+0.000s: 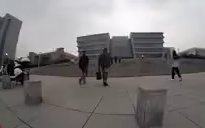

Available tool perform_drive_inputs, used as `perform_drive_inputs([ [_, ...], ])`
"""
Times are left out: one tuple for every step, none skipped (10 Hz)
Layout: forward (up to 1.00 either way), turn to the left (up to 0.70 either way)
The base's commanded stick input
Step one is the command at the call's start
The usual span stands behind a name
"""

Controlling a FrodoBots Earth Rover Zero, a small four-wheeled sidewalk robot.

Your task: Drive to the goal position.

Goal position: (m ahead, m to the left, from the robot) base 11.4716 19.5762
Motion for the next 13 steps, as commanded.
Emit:
perform_drive_inputs([
  [-0.70,-0.01],
  [-0.70,-0.01],
  [-0.70,-0.01],
  [-0.70,-0.01],
  [-0.70,-0.01],
  [-0.70,-0.01],
  [-0.70,-0.01],
  [-0.69,-0.01],
  [-0.23,0.00],
  [0.00,0.00],
  [0.00,0.00],
  [0.00,0.63],
  [0.00,0.70],
])
